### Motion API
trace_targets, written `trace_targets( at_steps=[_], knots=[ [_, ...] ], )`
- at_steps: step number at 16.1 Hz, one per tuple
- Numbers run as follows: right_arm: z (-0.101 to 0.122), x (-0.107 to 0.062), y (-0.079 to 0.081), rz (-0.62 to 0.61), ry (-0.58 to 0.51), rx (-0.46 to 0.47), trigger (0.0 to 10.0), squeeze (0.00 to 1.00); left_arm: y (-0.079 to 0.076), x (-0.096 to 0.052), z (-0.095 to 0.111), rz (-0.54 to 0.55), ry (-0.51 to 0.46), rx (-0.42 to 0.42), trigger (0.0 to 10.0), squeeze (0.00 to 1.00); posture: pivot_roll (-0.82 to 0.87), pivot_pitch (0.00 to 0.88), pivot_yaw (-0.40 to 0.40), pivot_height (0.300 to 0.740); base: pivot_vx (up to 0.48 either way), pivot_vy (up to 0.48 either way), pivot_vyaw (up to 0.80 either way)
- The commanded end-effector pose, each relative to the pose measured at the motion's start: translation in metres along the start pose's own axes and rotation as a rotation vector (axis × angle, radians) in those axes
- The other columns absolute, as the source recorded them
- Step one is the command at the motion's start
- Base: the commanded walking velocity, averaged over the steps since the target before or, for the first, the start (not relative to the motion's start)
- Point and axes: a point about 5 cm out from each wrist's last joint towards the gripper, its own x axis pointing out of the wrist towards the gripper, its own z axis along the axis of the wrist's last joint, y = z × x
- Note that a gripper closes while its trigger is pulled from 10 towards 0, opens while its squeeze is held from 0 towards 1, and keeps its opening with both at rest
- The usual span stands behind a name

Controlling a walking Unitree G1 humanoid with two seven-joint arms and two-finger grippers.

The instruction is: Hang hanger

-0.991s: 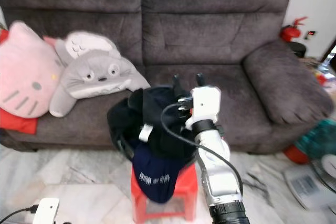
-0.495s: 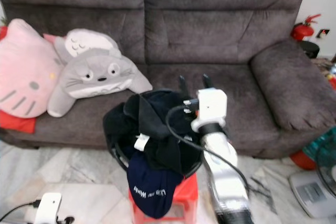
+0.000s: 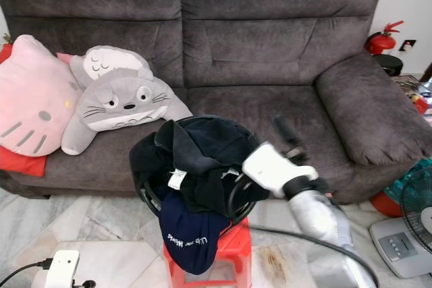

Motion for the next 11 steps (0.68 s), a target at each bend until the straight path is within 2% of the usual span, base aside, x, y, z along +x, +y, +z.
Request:
trace_targets(
  at_steps=[1,2,5,9,10,11],
  knots=[
    [-0.002,0.000,0.010,0.067,0.027,-0.018,10.0,0.00,0.003,0.000,-0.003,0.004,0.019,0.027,10.0,0.00,-0.17,0.059,0.038,0.740,0.000,0.000,0.00],
    [-0.003,-0.001,0.021,0.142,0.061,0.000,10.0,0.00,0.002,0.000,-0.002,0.006,0.018,0.024,10.0,0.00,-0.16,0.058,0.037,0.740,0.000,0.000,0.00],
    [-0.001,-0.003,0.028,0.252,0.099,0.050,10.0,0.00,0.002,0.000,-0.003,0.012,0.018,0.012,10.0,0.00,-0.16,0.057,0.034,0.740,0.000,0.000,0.00],
    [-0.006,-0.006,0.016,0.223,0.144,-0.006,10.0,0.00,0.002,0.000,-0.003,0.014,0.019,0.011,10.0,0.00,-0.16,0.054,0.033,0.740,0.000,0.000,0.00],
    [-0.006,-0.006,0.007,0.163,0.146,-0.016,10.0,0.00,0.002,0.000,-0.003,0.013,0.018,0.011,10.0,0.00,-0.16,0.054,0.033,0.740,0.000,0.000,0.00],
    [-0.001,-0.005,-0.008,0.047,0.117,-0.020,10.0,0.00,0.002,0.000,-0.003,0.012,0.018,0.012,10.0,0.00,-0.16,0.054,0.033,0.740,0.000,0.000,0.00]
  ],
)
